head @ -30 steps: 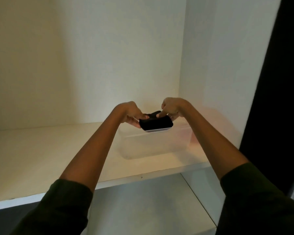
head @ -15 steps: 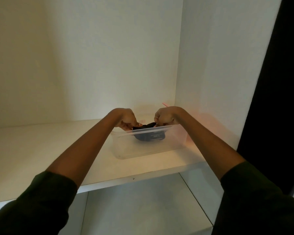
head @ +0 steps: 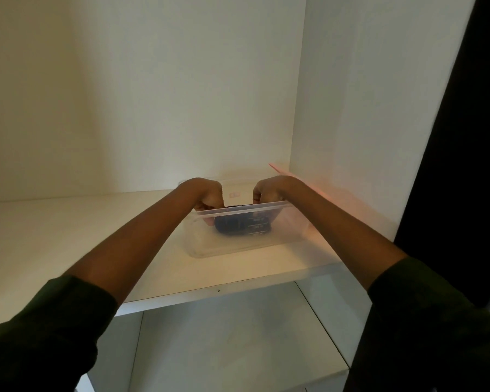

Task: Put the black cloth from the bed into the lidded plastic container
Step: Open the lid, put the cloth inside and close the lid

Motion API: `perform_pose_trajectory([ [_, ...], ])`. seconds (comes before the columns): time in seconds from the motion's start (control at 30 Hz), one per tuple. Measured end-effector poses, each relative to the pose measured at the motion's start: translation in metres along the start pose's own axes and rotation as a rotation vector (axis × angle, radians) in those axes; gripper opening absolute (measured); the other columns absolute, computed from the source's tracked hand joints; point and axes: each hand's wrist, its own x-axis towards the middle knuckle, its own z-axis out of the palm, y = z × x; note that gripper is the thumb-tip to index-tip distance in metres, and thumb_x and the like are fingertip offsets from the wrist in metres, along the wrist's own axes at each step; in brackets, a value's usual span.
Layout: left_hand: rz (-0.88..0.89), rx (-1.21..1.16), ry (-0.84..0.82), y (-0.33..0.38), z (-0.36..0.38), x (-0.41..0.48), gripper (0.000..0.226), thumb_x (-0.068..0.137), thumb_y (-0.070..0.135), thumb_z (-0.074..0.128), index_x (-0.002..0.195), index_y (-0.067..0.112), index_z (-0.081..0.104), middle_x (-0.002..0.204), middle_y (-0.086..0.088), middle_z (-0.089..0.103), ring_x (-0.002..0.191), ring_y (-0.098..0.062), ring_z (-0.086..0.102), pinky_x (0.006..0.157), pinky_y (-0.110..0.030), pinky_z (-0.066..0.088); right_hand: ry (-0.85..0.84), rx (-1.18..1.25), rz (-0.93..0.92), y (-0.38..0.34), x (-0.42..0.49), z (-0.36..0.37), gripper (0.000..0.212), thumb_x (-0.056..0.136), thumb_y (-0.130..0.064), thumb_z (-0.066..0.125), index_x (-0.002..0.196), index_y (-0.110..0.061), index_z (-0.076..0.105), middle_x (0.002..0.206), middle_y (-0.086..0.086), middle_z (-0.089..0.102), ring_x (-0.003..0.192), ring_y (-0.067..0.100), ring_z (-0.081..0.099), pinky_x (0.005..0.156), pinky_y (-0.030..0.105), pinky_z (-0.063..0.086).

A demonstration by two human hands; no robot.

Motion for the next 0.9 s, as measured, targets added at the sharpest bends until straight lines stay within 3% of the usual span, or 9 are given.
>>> perform_pose_trajectory([
  [0.23,0.022,0.039,0.025,0.001,-0.001,-0.003,0.036,0.090,0.006,0.054,0.126,0.002,0.052,0.123,-0.016,0.057,0.106,-0.032,0.061,0.080,-0.032,0.052,0.080,0.062,0.015,-0.001,-0.011,-0.003,0.035,0.089,-0.012,0.061,0.122,-0.004,0.060,0.124,0.014,0.061,0.107,0.027,0.058,0.090,0.030,0.047],
  [0.37,0.041,0.017,0.111,0.003,-0.007,0.000,0.038,0.089,0.017,0.059,0.124,0.002,0.054,0.120,-0.015,0.063,0.088,-0.024,0.062,0.078,-0.030,0.053,0.201,0.284,0.041,0.002,-0.021,-0.020,0.031,0.084,-0.015,0.069,0.111,0.000,0.065,0.098,0.014,0.069,0.073,0.018,0.066,0.060,0.017,0.053],
  [0.5,0.068,-0.052,0.163,0.006,-0.015,-0.002,0.043,0.087,0.026,0.062,0.118,-0.003,0.056,0.111,-0.017,0.067,0.079,-0.024,0.066,0.072,-0.029,0.055,0.362,0.536,0.007,0.010,-0.042,-0.046,0.028,0.083,-0.005,0.070,0.107,0.005,0.062,0.105,0.024,0.069,0.080,0.026,0.068,0.080,0.034,0.059],
  [0.57,0.092,-0.092,0.182,0.008,-0.019,-0.005,0.043,0.086,0.026,0.064,0.117,-0.003,0.057,0.101,-0.016,0.067,0.070,-0.024,0.068,0.061,-0.027,0.057,0.490,0.442,0.004,0.017,-0.049,-0.055,0.029,0.082,-0.010,0.072,0.106,0.001,0.062,0.106,0.022,0.069,0.078,0.025,0.066,0.075,0.029,0.056],
  [0.63,0.112,-0.107,0.218,0.009,-0.022,-0.008,0.043,0.085,0.026,0.065,0.116,-0.003,0.058,0.094,-0.013,0.066,0.062,-0.021,0.067,0.051,-0.023,0.055,0.546,0.293,0.034,0.025,-0.053,-0.057,0.039,0.080,-0.018,0.074,0.112,-0.001,0.059,0.115,0.018,0.065,0.089,0.026,0.064,0.072,0.028,0.050],
  [0.73,0.129,-0.127,0.264,0.008,-0.025,-0.011,0.043,0.084,0.027,0.065,0.115,-0.002,0.059,0.090,-0.011,0.066,0.059,-0.020,0.067,0.046,-0.021,0.054,0.397,0.123,0.162,0.037,-0.048,-0.049,0.064,0.081,-0.033,0.071,0.129,0.002,0.047,0.135,0.019,0.052,0.118,0.032,0.053,0.090,0.035,0.046],
  [0.83,0.138,-0.153,0.297,0.007,-0.025,-0.013,0.041,0.084,0.027,0.066,0.112,-0.002,0.060,0.088,-0.011,0.067,0.059,-0.020,0.067,0.046,-0.021,0.054,0.240,0.158,0.250,0.049,-0.041,-0.037,0.064,0.085,-0.039,0.064,0.129,0.004,0.047,0.132,0.021,0.053,0.104,0.033,0.058,0.081,0.036,0.048],
  [0.9,0.143,-0.170,0.317,0.004,-0.025,-0.013,0.038,0.084,0.026,0.065,0.110,-0.002,0.061,0.087,-0.012,0.067,0.061,-0.021,0.067,0.047,-0.021,0.054,0.232,0.201,0.270,0.052,-0.038,-0.031,0.058,0.087,-0.039,0.061,0.125,0.004,0.051,0.125,0.020,0.058,0.092,0.029,0.058,0.075,0.033,0.047],
])
